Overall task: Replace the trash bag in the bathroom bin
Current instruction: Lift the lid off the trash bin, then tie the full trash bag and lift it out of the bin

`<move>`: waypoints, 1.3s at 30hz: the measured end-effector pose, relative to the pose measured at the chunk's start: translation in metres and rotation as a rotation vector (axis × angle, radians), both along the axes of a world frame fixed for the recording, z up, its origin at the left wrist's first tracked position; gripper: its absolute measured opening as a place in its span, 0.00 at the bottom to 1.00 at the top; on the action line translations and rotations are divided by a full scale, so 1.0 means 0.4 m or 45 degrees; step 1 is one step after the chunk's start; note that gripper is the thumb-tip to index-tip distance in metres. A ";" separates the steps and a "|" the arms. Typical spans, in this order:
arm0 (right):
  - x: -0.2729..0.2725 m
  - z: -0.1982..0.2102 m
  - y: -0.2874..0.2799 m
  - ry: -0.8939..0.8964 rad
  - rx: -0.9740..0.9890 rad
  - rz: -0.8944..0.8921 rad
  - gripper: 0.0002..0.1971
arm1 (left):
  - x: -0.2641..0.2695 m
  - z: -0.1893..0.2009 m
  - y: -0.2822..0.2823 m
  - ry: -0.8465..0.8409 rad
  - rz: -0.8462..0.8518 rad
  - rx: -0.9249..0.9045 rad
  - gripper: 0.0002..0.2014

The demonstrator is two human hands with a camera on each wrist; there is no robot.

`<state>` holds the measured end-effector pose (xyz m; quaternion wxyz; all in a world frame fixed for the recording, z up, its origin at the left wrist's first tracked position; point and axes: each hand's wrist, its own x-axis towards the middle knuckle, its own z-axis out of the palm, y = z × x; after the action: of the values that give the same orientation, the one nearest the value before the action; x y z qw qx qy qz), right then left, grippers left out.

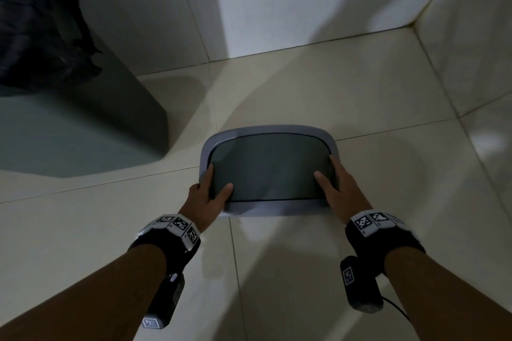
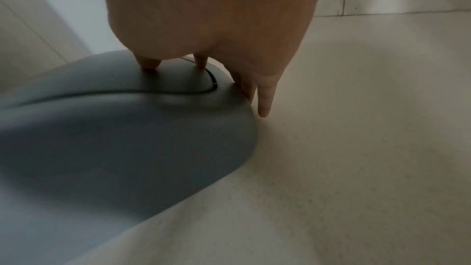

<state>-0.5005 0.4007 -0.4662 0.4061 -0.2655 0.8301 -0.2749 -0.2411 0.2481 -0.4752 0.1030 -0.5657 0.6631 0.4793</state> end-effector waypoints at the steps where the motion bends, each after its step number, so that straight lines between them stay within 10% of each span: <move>1: -0.006 0.008 0.002 0.012 0.020 0.024 0.36 | 0.002 -0.001 -0.005 -0.005 -0.006 0.023 0.56; 8: 0.002 0.251 -0.052 0.133 -0.032 0.158 0.31 | -0.026 0.304 -0.006 0.098 0.041 -0.004 0.36; 11: 0.049 0.539 -0.119 0.150 -0.107 0.295 0.27 | 0.012 0.555 -0.044 0.045 0.118 -0.038 0.35; 22: 0.273 1.013 -0.300 0.002 -0.374 0.520 0.20 | 0.171 1.110 -0.162 0.181 0.240 -0.204 0.29; 39: 0.601 0.932 -0.670 0.073 -0.047 0.402 0.20 | 0.664 1.039 -0.497 0.078 0.424 -0.263 0.26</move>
<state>-0.2601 0.1325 -0.0935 0.4157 -0.4079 0.7840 -0.2149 0.0245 0.0492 -0.0598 -0.0565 -0.6602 0.6088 0.4362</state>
